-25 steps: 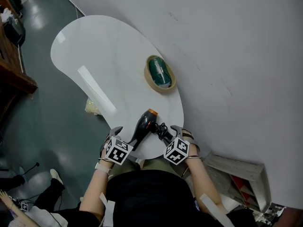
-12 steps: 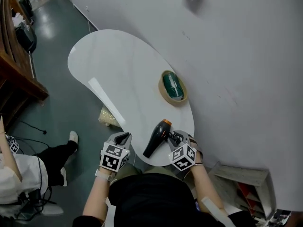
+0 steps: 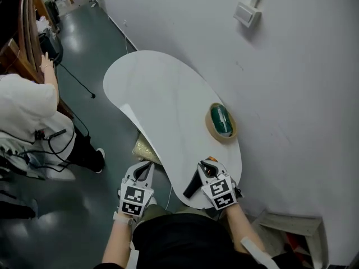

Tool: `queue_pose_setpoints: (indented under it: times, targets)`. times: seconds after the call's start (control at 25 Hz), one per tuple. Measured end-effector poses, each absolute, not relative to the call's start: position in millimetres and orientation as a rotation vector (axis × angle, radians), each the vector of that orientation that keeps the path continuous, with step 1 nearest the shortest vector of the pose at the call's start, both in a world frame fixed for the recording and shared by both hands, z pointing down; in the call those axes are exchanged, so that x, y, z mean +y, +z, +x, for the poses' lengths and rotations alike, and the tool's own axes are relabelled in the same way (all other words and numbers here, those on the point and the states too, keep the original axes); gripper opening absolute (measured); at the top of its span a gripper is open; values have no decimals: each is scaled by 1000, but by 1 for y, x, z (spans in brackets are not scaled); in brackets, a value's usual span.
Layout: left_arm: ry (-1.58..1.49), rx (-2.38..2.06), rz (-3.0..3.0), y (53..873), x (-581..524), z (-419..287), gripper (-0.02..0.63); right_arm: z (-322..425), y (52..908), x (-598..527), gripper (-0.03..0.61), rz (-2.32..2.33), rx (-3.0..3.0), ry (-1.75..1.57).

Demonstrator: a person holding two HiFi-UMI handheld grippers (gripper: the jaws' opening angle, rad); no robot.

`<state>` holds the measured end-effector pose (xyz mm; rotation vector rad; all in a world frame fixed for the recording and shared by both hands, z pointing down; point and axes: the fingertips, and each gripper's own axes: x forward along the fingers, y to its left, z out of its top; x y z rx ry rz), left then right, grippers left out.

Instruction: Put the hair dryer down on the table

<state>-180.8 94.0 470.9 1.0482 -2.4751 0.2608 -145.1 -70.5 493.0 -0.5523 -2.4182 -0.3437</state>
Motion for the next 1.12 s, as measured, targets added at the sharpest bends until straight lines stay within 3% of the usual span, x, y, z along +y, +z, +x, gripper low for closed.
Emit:
queue_pose_setpoints:
  times: [0.56, 1.12]
  targets:
    - [-60, -2690, 874, 403, 152, -171, 9, -147, 400, 4, 23, -818, -2637, -86]
    - [-2, -2703, 851, 403, 163, -143, 9, -132, 400, 31, 15, -877, -2644, -8]
